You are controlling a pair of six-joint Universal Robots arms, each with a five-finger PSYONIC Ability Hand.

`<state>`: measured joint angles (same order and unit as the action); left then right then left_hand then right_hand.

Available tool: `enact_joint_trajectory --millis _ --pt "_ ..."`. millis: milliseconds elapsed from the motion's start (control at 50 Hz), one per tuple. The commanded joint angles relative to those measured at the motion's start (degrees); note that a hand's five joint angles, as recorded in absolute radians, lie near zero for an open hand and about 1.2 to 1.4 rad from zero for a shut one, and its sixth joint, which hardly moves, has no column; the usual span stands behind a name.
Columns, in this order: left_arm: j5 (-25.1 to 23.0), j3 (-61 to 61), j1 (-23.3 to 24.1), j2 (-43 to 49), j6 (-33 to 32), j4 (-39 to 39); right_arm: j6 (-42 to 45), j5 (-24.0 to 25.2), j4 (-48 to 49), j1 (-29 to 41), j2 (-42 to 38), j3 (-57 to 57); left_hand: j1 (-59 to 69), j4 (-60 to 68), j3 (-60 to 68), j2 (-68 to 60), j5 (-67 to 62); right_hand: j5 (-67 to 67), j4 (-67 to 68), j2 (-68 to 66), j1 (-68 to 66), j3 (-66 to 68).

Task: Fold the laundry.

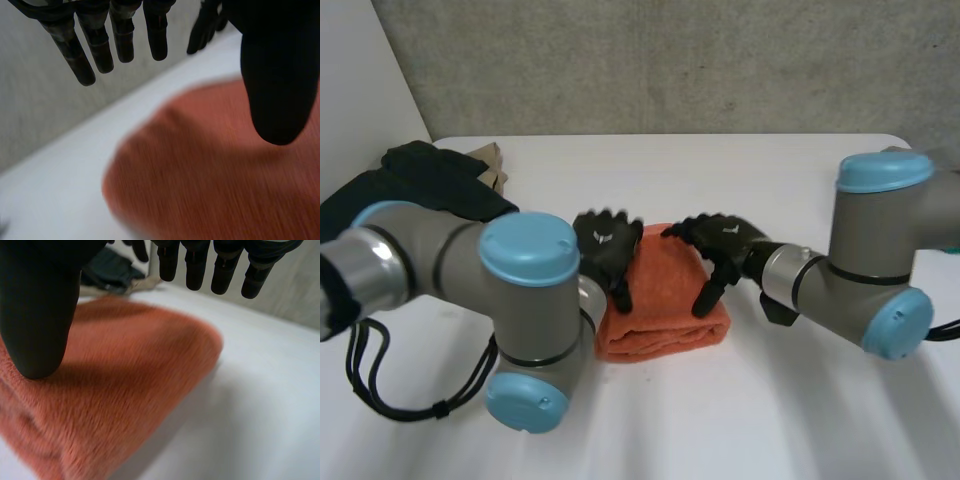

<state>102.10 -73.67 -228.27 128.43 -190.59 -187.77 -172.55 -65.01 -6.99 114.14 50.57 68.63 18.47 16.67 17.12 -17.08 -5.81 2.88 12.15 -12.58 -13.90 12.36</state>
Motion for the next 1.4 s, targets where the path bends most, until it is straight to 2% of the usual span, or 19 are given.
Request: enact_joint_trajectory --millis 20,140,200,320,440,500,600,740,900,1180,1400 --pt "5.30 1.34 0.64 4.54 -0.65 6.98 7.12 0.86 -2.85 0.64 -7.85 -5.08 -2.20 -0.40 -0.85 0.82 -0.45 -2.88 -2.15 2.58 3.90 -2.36" --pt "5.12 1.16 0.64 3.93 -0.66 8.13 14.51 -4.15 -2.76 0.64 -7.33 -5.26 -2.03 -0.23 -0.68 0.65 -0.62 1.24 1.97 -1.53 -0.22 1.76" --pt "5.04 1.60 0.73 2.18 -0.66 8.04 19.25 -6.70 -2.59 0.73 -3.65 -4.21 -2.20 -0.40 -0.85 0.81 -0.46 1.24 1.97 -1.54 -0.22 1.76" --pt "3.64 1.87 0.29 -5.02 -0.57 7.51 21.64 -7.32 3.02 1.87 5.58 2.63 -2.53 -0.74 -1.18 1.15 -0.12 -0.61 0.12 0.31 1.63 -0.09" --pt "-6.02 0.73 -1.21 -11.88 -0.48 7.16 21.81 -7.15 15.15 4.07 12.43 16.07 -4.89 -3.09 -3.54 3.51 2.23 -0.11 0.62 -0.19 1.12 0.41" --pt "-10.60 -0.41 -3.49 -13.82 -0.48 7.16 22.25 -6.27 22.09 5.65 15.08 24.42 -4.72 -2.93 -3.37 3.34 2.07 0.57 1.30 -0.86 0.45 1.09" --pt "-15.00 -1.21 -6.30 -14.79 -0.13 7.25 24.62 -3.29 32.90 7.49 14.47 34.62 -4.22 -2.42 -2.87 2.83 1.56 2.24 2.97 -2.54 -1.22 2.76" --pt "-15.62 -1.47 -6.75 -14.17 0.22 7.25 26.99 -2.40 39.07 7.59 9.03 35.17 -4.05 -2.25 -2.70 2.66 1.39 9.96 10.69 -10.26 -8.95 10.48" --pt "-15.62 -1.65 -6.22 -13.82 0.22 7.07 29.89 -2.57 40.22 7.41 4.89 31.92 -4.05 -2.25 -2.70 2.66 1.39 17.71 18.44 -18.00 -16.69 18.23" --pt "-15.62 -2.35 -6.39 -13.82 0.31 6.54 29.72 -2.31 40.30 7.41 1.37 27.44 -3.88 -2.08 -2.53 2.50 1.23 30.33 31.06 -30.63 -29.31 30.85" --pt "-15.62 -3.05 -6.48 -13.91 0.31 6.37 29.28 -2.31 39.86 7.50 -0.04 24.80 -3.71 -1.92 -2.36 2.33 1.06 29.16 29.89 -29.45 -28.14 29.68"
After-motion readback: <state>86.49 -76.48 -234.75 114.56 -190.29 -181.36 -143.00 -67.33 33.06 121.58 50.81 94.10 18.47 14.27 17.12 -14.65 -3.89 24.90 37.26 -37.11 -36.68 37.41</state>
